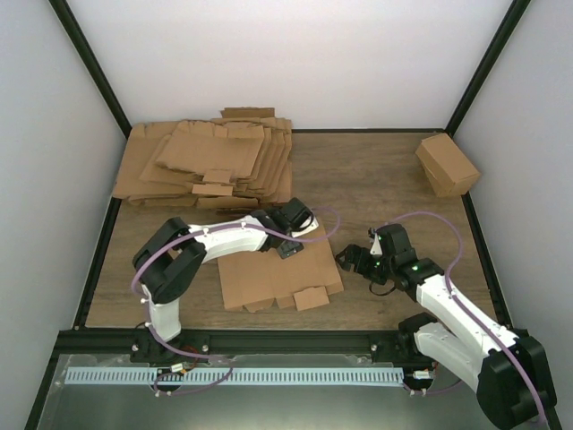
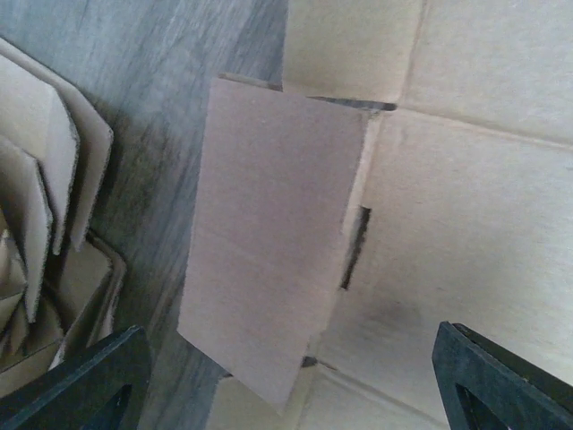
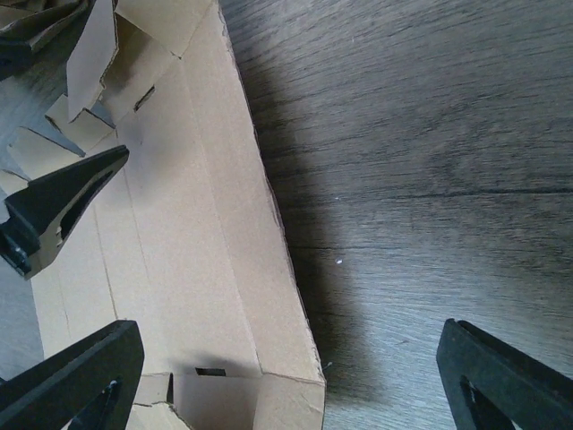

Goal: Fold the paper box

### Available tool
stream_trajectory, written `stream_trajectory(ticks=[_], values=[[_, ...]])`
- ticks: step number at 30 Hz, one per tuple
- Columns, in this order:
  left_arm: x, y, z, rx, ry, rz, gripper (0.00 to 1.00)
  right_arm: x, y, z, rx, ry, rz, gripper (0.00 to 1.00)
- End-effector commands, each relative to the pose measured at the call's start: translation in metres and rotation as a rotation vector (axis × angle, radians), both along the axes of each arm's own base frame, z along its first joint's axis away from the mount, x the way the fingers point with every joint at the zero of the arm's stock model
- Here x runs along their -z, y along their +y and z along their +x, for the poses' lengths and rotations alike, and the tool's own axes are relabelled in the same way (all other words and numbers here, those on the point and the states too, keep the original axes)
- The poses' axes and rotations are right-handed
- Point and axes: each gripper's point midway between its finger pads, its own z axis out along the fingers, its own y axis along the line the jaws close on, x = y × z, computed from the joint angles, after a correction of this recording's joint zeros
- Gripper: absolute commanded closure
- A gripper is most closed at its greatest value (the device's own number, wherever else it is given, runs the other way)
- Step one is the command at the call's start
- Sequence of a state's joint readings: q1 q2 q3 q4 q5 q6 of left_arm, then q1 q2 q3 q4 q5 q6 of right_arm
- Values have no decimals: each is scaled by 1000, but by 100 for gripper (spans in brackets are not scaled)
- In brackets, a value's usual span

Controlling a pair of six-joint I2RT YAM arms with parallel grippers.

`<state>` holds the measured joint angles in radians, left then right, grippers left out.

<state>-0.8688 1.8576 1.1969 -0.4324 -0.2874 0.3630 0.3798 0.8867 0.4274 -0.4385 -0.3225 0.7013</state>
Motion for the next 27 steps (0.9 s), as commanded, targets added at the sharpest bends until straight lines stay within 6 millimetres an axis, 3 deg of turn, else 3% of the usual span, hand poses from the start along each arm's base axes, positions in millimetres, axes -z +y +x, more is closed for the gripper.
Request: stream_trajectory(ticks=[1, 8, 23, 27], values=[[-11, -8, 24, -20, -149, 41, 12, -4, -1, 2, 20, -1, 15, 7], [2, -12, 34, -33, -217, 85, 15, -4, -2, 0, 27, -4, 15, 7], [-42, -6, 49, -147, -337, 32, 84, -1, -2, 1, 20, -8, 6, 7], [-55, -2, 49, -166, -351, 35, 92, 0, -2, 1, 18, -5, 10, 7]])
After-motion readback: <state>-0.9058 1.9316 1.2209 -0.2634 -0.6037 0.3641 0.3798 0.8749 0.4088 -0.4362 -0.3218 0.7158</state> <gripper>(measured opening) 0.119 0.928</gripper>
